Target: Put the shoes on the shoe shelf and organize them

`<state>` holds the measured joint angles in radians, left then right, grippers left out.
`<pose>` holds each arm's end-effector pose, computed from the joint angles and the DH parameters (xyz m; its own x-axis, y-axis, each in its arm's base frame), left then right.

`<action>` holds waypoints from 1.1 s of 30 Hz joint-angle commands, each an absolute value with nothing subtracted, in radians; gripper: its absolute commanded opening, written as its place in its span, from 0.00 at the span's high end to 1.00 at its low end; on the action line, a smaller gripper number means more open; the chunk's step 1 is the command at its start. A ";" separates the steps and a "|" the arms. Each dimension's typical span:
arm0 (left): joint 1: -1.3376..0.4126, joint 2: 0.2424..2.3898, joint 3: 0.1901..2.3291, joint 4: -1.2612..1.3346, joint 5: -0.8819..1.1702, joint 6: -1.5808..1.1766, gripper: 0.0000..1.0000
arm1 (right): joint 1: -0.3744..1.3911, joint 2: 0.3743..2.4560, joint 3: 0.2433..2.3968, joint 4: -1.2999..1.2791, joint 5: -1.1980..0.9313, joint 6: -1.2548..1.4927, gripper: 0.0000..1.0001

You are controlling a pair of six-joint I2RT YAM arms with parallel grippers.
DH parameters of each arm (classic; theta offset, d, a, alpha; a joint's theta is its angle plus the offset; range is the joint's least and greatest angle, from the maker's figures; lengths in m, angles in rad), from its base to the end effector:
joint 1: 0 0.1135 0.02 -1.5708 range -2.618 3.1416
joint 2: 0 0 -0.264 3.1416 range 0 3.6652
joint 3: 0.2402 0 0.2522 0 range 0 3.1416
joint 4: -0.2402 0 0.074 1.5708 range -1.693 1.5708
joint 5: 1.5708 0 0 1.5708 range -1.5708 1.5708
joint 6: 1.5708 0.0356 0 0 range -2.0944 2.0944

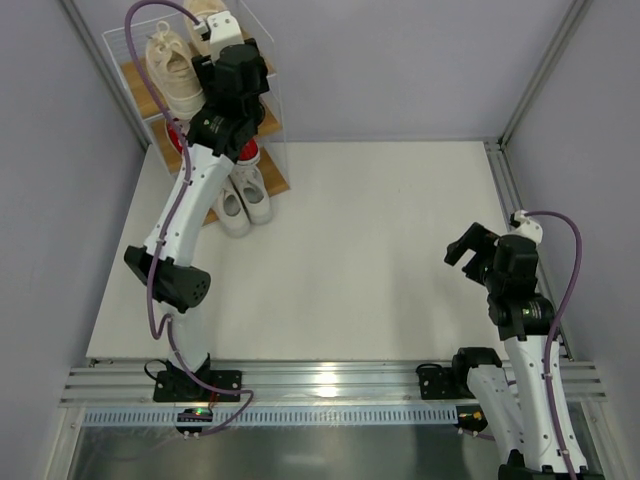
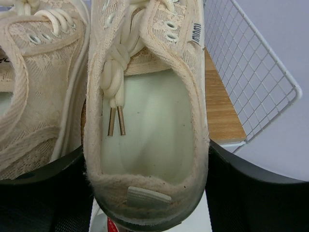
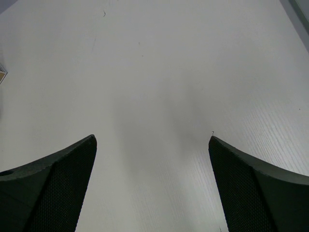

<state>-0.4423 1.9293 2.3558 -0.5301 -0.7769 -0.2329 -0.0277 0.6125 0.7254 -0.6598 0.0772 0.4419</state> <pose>0.3809 -0.1528 0.5064 -0.0159 -0.1746 -0.9845 -0.3378 0.9277 -0.1590 0.1340 -0.0065 0.2955 -0.4299 0.4385 -0.7892 0.3068 0.8931 0.3290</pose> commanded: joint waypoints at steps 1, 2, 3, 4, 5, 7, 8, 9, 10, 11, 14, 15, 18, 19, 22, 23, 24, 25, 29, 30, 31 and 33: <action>-0.434 1.901 2.445 -0.436 -0.765 -0.242 0.55 | -0.028 0.595 0.735 -0.637 0.094 0.422 0.03; -0.434 1.899 2.450 -0.439 -0.764 -0.248 0.36 | -0.028 0.591 0.735 -0.640 0.095 0.420 0.03; -0.436 1.895 2.450 -0.437 -0.764 -0.253 0.29 | -0.028 0.589 0.735 -0.640 0.095 0.422 0.03; -0.434 1.890 2.451 -0.436 -0.761 -0.256 0.22 | -0.026 0.588 0.736 -0.640 0.094 0.422 0.03; -0.436 1.881 2.451 -0.431 -0.761 -0.262 0.13 | -0.028 0.584 0.733 -0.640 0.095 0.422 0.03; -0.434 1.872 2.453 -0.425 -0.755 -0.262 0.05 | -0.028 0.580 0.732 -0.640 0.095 0.420 0.03; -0.434 1.867 2.454 -0.422 -0.753 -0.262 0.00 | -0.028 0.578 0.732 -0.641 0.094 0.420 0.03; -0.434 1.867 2.457 -0.423 -0.752 -0.261 0.00 | -0.028 0.574 0.729 -0.641 0.094 0.419 0.02; -0.434 1.865 2.459 -0.425 -0.752 -0.262 0.00 | -0.028 0.572 0.729 -0.641 0.094 0.419 0.03; -0.434 1.865 2.459 -0.428 -0.752 -0.262 0.00 | -0.028 0.569 0.726 -0.641 0.092 0.420 0.03; -0.434 1.867 2.459 -0.437 -0.758 -0.270 0.00 | -0.028 0.563 0.719 -0.638 0.087 0.417 0.03; -0.434 1.865 2.459 -0.442 -0.758 -0.276 0.00 | -0.028 0.561 0.718 -0.638 0.087 0.417 0.03; -0.436 1.861 2.460 -0.430 -0.746 -0.282 0.00 | -0.028 0.558 0.718 -0.641 0.089 0.416 0.03; -0.436 1.855 2.464 -0.425 -0.742 -0.282 0.00 | -0.026 0.557 0.718 -0.641 0.089 0.417 0.02; -0.442 1.845 2.493 -0.410 -0.713 -0.281 0.00 | -0.028 0.549 0.718 -0.641 0.089 0.419 0.03; -0.446 1.838 2.505 -0.403 -0.710 -0.272 0.00 | -0.028 0.546 0.716 -0.640 0.089 0.419 0.03; -0.449 1.830 2.511 -0.397 -0.694 -0.267 0.00 | -0.028 0.548 0.716 -0.640 0.089 0.420 0.03; -0.456 1.821 2.510 -0.393 -0.681 -0.264 0.00 | -0.028 0.546 0.716 -0.638 0.087 0.419 0.03; -0.485 1.755 2.488 -0.396 -0.643 -0.261 0.00 | -0.028 0.545 0.716 -0.635 0.084 0.419 0.03; -0.494 1.721 2.474 -0.403 -0.637 -0.256 0.00 | -0.028 0.543 0.718 -0.638 0.084 0.417 0.03; -0.518 1.697 2.458 -0.408 -0.624 -0.246 0.00 | -0.028 0.543 0.721 -0.641 0.081 0.417 0.03; -0.549 1.628 2.399 -0.461 -0.643 -0.235 0.00 | -0.028 0.540 0.732 -0.650 0.084 0.417 0.03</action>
